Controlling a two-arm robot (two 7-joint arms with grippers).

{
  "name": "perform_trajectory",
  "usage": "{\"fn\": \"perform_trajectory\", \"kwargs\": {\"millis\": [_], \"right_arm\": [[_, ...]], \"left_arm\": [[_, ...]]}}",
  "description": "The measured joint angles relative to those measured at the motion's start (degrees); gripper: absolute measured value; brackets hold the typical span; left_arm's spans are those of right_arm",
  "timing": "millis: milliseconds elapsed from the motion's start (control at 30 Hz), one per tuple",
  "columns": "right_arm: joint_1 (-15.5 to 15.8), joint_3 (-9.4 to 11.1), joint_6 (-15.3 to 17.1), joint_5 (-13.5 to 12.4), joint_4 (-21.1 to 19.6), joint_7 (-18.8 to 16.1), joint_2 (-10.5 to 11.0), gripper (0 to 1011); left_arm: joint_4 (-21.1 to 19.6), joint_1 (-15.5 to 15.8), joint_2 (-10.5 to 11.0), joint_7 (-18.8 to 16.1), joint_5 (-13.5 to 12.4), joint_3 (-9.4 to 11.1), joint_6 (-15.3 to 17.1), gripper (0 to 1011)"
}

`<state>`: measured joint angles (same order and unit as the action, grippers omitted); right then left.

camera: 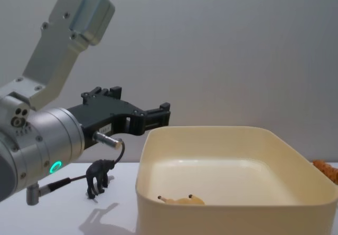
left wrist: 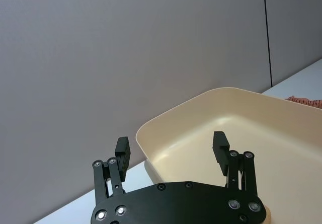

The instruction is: Pick up the toy alternately with two hands and place it into the central storage box.

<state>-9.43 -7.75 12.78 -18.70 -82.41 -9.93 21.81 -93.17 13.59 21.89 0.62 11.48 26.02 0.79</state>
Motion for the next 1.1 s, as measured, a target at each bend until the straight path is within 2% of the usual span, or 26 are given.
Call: {"fn": "perform_trajectory", "kwargs": {"millis": [233, 367, 467, 500, 600, 700, 867, 900, 933, 1000, 1033, 1100], "right_arm": [[-4.97, -2.25, -1.11, 3.07, 6.77, -0.88, -2.88, 995], [-6.64, -3.01, -1.5, 4.12, 9.09, -1.18, -3.89, 927], [-7.63, -3.47, -1.74, 4.73, 10.47, -1.35, -4.44, 855], [-7.89, -3.59, -1.79, 4.87, 10.84, -1.39, -4.6, 796], [-8.63, -3.91, -1.96, 5.32, 11.82, -1.53, -5.02, 743], [-9.22, -4.16, -2.12, 5.7, 12.67, -1.64, -5.38, 624], [-9.81, -4.39, -2.27, 6.05, 13.44, -1.74, -5.7, 507], [-9.81, -4.4, -2.28, 6.07, 13.45, -1.75, -5.69, 479], [-9.71, -4.38, -2.28, 6.07, 13.42, -1.75, -5.63, 407], [-9.02, -4.17, -2.26, 6.02, 12.8, -1.56, -5.26, 389], [-8.72, -4.0, -2.23, 5.95, 12.32, -1.45, -5.07, 330], [-7.21, -3.42, -2.1, 5.59, 10.67, -0.93, -4.24, 294]], "left_arm": [[0.0, 0.0, 0.0, 0.0, 0.0, 0.0, 0.0, 1001], [0.0, 0.0, 0.0, 0.0, 0.0, 0.0, 0.0, 1001], [0.0, 0.0, 0.0, 0.0, 0.0, 0.0, 0.0, 1001], [0.0, 0.0, 0.0, 0.0, 0.0, 0.0, 0.0, 1001], [0.0, 0.0, 0.0, 0.0, 0.0, 0.0, 0.0, 1001], [0.0, 0.0, 0.0, 0.0, 0.0, 0.0, 0.0, 1001], [0.0, 0.0, 0.0, 0.0, 0.0, 0.0, 0.0, 1001], [0.0, 0.0, 0.0, 0.0, 0.0, 0.0, 0.0, 1001], [0.0, 0.0, 0.0, 0.0, 0.0, 0.0, 0.0, 1001], [0.0, 0.0, 0.0, 0.0, 0.0, 0.0, 0.0, 1001], [0.0, 0.0, 0.0, 0.0, 0.0, 0.0, 0.0, 1001], [0.0, 0.0, 0.0, 0.0, 0.0, 0.0, 0.0, 1001]]}}
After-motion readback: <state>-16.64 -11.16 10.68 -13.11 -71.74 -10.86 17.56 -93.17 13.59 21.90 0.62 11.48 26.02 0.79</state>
